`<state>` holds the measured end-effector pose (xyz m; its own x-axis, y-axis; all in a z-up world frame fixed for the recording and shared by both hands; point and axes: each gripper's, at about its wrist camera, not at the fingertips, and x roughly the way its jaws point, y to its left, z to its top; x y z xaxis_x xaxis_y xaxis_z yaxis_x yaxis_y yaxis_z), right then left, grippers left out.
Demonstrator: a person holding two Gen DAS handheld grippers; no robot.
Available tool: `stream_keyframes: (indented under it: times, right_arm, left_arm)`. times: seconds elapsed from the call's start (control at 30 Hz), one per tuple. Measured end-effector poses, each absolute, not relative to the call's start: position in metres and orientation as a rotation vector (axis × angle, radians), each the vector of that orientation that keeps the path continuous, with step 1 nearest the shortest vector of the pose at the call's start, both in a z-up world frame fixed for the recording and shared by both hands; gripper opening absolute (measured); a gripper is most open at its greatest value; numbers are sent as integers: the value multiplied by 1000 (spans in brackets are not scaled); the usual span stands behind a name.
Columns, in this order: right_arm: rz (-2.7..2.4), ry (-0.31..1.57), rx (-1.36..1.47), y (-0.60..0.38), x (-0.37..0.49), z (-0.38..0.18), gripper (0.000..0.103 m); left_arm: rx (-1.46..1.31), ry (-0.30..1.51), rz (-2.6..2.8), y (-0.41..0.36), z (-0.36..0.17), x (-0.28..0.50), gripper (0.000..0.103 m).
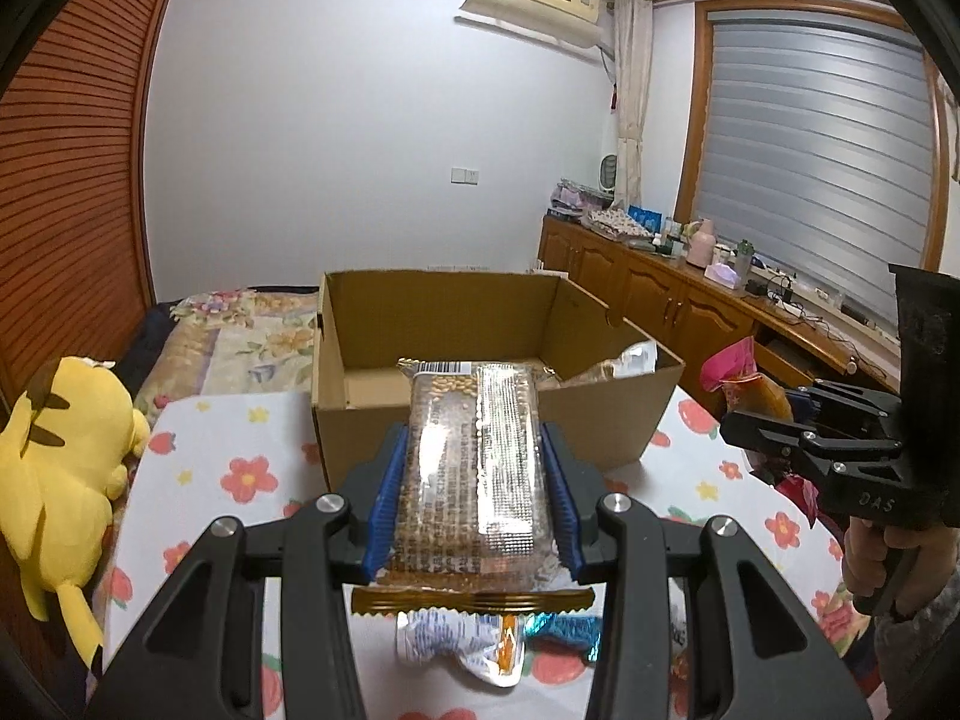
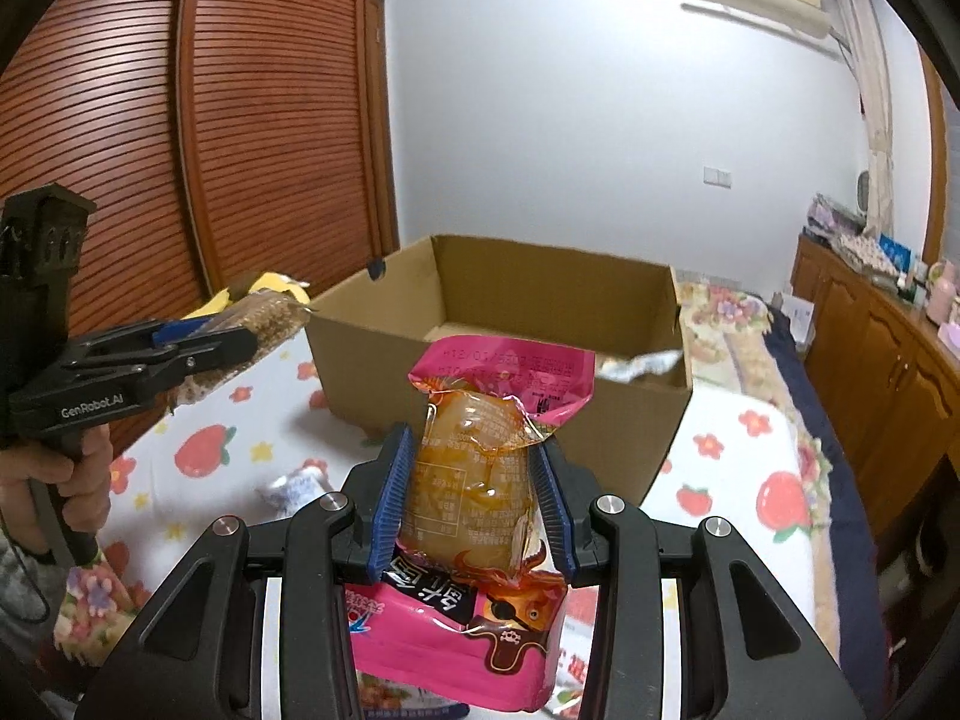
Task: Organize snacks
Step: 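Carry the wafer pack and pink pastry over the box and release both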
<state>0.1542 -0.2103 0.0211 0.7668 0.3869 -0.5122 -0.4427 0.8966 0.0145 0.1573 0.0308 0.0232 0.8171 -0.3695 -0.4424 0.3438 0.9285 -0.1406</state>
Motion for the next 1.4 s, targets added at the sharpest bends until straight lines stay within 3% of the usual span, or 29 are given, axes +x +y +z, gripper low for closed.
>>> stream_keyframes:
  times: [0.6, 1.4]
  right_arm:
    - [450, 495, -152, -194, 196, 41, 40]
    - [394, 609, -88, -194, 281, 24, 40]
  left_arm:
    - [-34, 461, -340, 29, 44, 204, 41]
    - [-52, 622, -297, 15, 22, 281, 41]
